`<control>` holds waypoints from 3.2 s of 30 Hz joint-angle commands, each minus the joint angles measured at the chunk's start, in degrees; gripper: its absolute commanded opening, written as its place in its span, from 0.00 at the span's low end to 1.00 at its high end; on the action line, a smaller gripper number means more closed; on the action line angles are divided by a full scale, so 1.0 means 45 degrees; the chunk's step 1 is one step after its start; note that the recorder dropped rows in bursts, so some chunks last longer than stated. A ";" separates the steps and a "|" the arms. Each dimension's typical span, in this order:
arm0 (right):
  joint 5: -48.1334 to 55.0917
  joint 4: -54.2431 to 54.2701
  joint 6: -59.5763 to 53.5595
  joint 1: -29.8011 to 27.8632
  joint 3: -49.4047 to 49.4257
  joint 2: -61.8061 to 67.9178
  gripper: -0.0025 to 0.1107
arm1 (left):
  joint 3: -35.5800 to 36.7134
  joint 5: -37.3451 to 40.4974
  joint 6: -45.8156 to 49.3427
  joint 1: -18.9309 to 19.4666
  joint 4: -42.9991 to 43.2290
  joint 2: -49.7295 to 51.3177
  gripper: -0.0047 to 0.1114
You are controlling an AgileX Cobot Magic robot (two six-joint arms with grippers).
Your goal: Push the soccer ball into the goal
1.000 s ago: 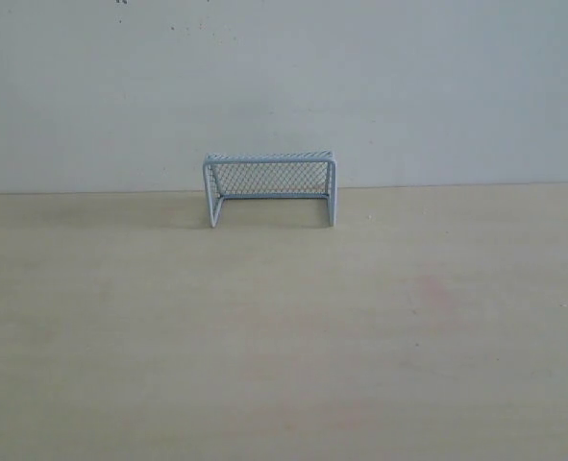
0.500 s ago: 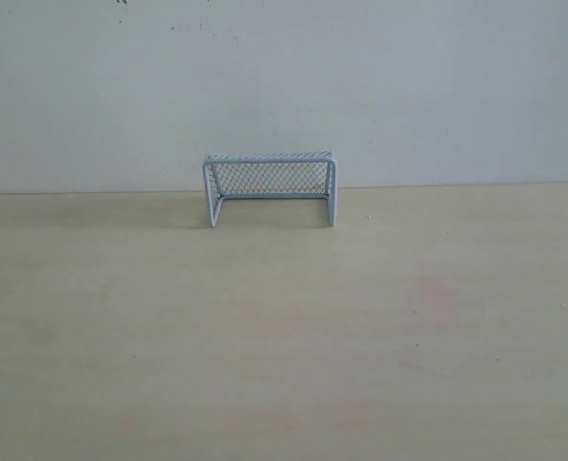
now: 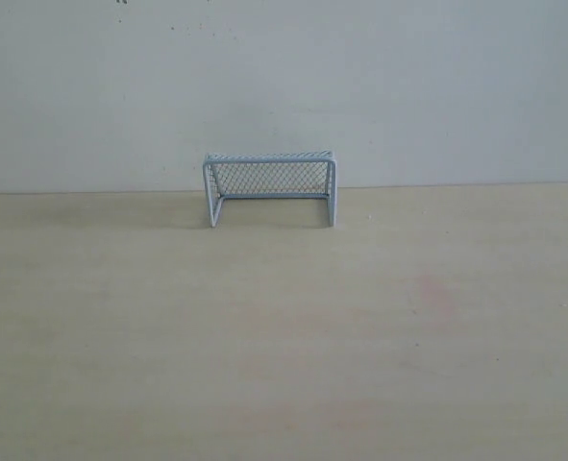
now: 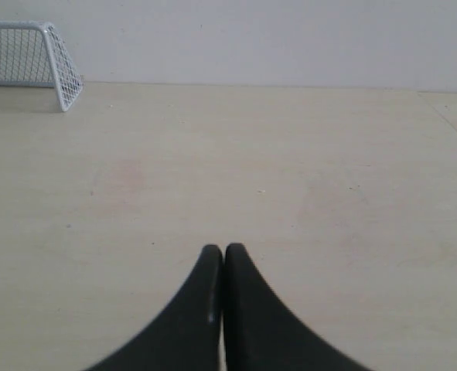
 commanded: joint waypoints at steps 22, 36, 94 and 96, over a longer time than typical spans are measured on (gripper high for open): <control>-0.0058 -0.0072 0.0000 0.0006 -0.0005 -0.0066 0.02 | 0.0051 0.0746 -0.3408 -0.0074 0.2623 -0.0042 0.08; -0.0058 -0.0072 0.0000 0.0006 -0.0005 -0.0066 0.02 | 0.0051 0.0746 -0.3408 -0.0074 0.2623 -0.0042 0.08; -0.0058 -0.0072 0.0000 0.0006 -0.0005 -0.0066 0.02 | 0.0051 0.0746 -0.3408 0.0650 0.2623 -0.0042 0.08; -0.0058 -0.0072 0.0000 0.0006 -0.0005 -0.0066 0.02 | 0.0051 0.0746 -0.3408 0.0650 0.2623 -0.0042 0.08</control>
